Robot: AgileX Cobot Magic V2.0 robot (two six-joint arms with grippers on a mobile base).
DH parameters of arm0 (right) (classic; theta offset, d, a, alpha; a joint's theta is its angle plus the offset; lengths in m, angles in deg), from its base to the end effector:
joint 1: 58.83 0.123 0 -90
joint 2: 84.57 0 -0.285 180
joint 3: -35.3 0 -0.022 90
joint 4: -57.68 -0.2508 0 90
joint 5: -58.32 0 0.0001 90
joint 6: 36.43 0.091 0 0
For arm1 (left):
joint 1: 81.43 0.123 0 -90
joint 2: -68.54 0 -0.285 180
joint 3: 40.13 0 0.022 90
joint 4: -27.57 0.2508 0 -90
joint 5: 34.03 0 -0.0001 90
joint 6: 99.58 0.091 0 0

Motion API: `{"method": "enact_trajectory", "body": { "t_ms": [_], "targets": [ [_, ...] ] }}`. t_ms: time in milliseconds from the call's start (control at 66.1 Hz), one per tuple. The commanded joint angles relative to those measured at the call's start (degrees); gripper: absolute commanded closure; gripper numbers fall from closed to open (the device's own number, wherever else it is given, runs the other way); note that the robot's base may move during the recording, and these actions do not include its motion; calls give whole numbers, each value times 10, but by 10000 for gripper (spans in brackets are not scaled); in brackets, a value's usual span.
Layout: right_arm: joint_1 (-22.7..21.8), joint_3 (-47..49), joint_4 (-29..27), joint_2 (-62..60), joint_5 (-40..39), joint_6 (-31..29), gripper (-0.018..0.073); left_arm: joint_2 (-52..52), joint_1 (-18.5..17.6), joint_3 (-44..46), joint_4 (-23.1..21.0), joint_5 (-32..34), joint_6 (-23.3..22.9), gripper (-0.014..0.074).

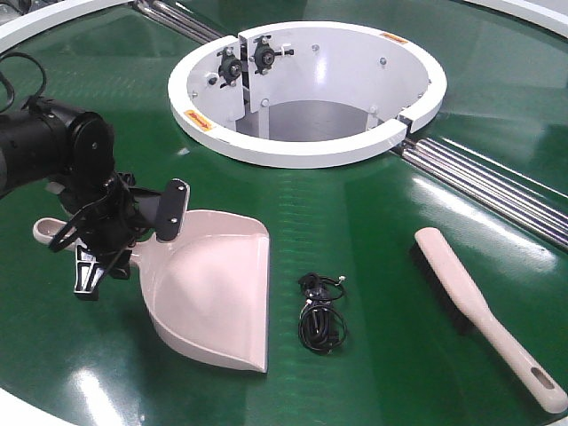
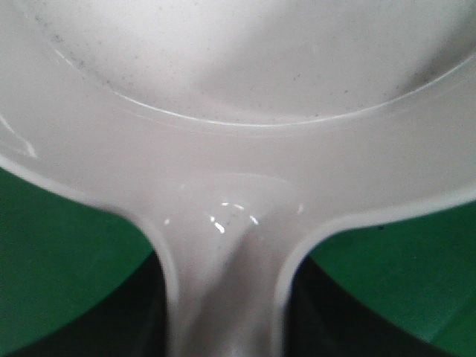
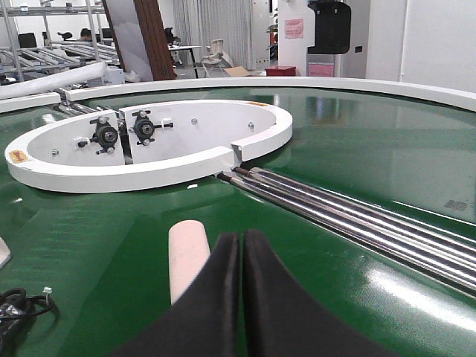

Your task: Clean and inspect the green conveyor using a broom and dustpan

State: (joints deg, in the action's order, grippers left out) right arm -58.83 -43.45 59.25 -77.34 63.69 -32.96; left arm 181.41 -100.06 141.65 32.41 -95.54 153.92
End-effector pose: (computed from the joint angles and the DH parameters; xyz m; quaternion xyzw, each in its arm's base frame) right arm 0.0569 -0.0002 0.1962 0.0128 0.7153 0.0107 0.6987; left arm 0.3475 -0.1100 0.2259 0.7303 0.6790 0.0637 0.0396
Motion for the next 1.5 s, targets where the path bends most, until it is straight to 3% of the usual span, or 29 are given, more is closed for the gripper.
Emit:
{"method": "enact_trajectory", "body": {
  "t_ms": [0,1134,1255,1482],
  "targets": [
    [-2,-13,2,-11,-43,-3,569,-27,-7,16,-11,-6,-1,604],
    [-3,-12,6,-11,-48,-5,569,-27,-7,16,-10,-26,-1,604],
    [-3,-10,8,-11,-105,-5,569,-27,-7,16,-10,-26,-1,603],
    [-3,65,9,18,-109,-5,569,-27,-6,16,-10,-26,-1,604]
  ]
}}
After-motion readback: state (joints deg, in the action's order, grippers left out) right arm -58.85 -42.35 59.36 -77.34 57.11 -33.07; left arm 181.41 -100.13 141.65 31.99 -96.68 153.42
